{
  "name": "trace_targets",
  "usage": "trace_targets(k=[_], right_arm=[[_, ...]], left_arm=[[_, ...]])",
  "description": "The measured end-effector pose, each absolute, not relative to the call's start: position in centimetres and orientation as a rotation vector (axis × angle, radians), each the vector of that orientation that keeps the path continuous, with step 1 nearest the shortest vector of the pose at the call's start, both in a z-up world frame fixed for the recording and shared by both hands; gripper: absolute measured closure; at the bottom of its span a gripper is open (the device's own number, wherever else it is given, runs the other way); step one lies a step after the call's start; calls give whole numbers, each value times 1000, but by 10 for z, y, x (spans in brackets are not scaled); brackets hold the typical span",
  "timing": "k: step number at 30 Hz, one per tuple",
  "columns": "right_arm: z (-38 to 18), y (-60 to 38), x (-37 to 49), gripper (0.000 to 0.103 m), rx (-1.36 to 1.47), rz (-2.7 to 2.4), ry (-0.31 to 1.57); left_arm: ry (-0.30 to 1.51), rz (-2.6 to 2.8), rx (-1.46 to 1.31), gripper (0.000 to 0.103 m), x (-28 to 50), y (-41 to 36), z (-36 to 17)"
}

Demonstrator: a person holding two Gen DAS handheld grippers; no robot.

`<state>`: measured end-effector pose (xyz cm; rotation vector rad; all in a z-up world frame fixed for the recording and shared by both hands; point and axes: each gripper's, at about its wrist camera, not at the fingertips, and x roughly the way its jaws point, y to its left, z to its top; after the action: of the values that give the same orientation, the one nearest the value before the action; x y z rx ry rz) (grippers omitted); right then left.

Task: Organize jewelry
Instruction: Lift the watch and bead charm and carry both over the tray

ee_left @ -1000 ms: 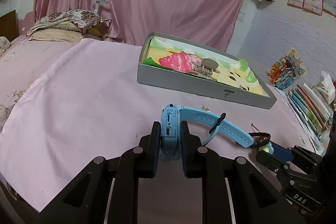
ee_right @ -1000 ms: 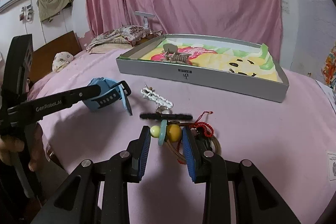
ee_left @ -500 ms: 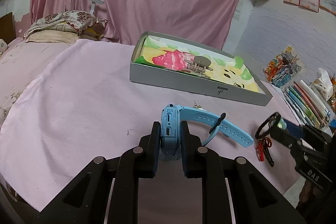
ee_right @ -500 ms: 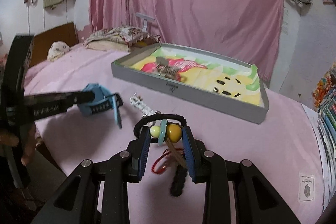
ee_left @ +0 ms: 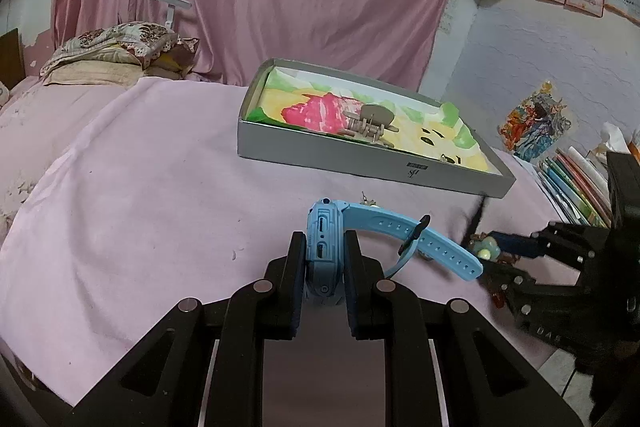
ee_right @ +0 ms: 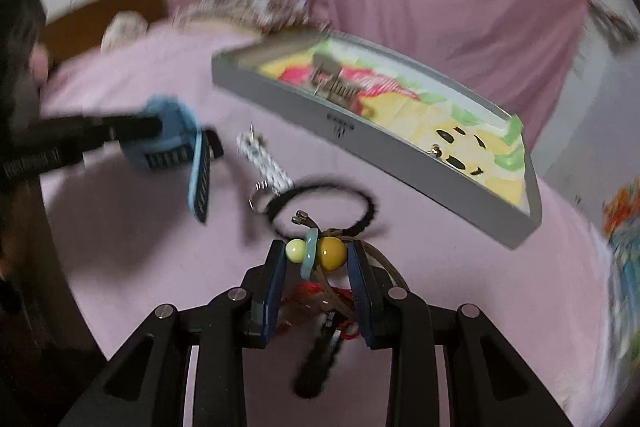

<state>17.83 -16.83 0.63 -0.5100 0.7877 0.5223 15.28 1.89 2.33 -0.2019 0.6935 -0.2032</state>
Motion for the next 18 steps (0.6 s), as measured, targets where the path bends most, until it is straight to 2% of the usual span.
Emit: trace_targets(k=[8,18], right_arm=[[24,-196,183,74,-429,499,751],[55,-203,177,74,-148,509,561]], left_arm=[[673,-233,-206,89,156,13,28],[567,-236,-195,88,160,1,54]])
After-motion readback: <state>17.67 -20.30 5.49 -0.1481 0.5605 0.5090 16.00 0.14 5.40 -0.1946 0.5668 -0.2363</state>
